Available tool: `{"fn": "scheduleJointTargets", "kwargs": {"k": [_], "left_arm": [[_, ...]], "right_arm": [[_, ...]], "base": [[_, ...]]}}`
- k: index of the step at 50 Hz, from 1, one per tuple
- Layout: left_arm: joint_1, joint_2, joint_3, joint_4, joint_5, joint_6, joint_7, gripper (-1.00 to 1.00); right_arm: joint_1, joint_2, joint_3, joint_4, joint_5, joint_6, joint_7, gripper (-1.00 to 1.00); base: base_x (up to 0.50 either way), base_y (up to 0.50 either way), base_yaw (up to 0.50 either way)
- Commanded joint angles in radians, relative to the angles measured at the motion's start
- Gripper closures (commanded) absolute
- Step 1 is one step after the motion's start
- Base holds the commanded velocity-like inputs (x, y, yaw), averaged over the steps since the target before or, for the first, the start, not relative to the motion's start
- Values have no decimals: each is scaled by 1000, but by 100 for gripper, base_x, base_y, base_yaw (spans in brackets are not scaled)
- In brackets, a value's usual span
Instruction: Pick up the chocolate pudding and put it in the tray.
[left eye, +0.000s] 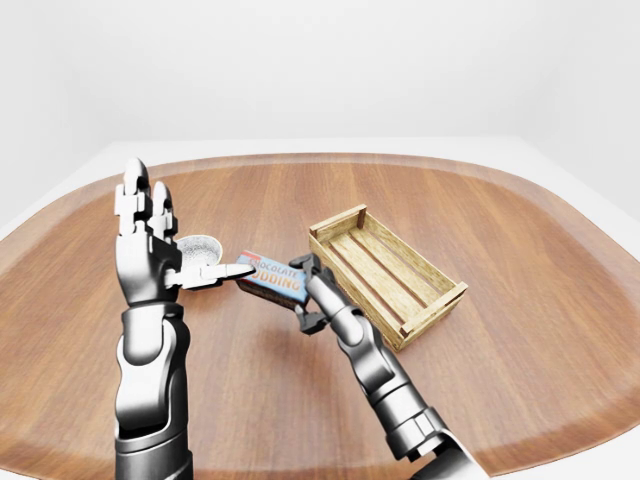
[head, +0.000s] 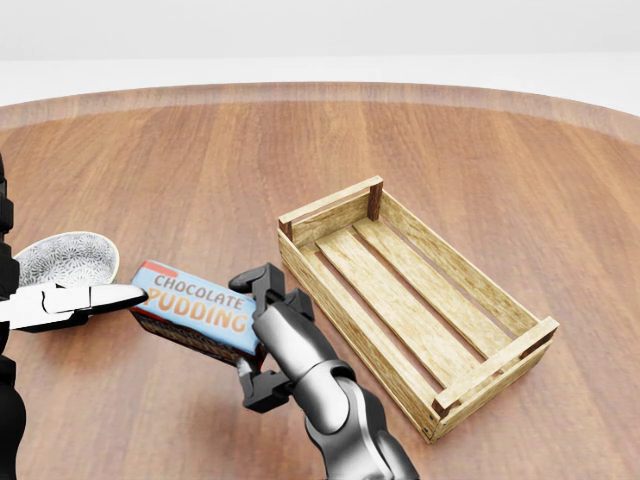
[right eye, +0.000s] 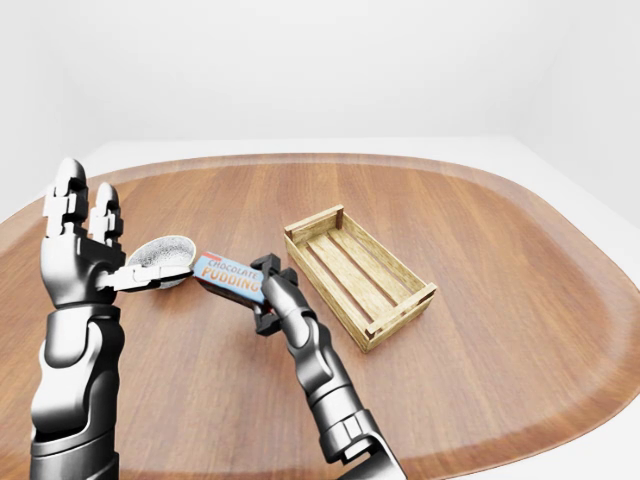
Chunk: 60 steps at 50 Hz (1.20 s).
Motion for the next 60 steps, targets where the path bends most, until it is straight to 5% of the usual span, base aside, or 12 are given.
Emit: {"fn": "scheduleJointTargets", "kwargs": {"k": [1,60], "left_arm": [[0,-5,10,8,-36,0,-10,-100],[1,-7,9,14,-35,0,-7,-100]], "right_arm": [[10,-20,-11,-138,70,0,21,100],[7,-203,-168,-472,197,0,22,100]], "base": [[0,0,0],[0,0,0]]}}
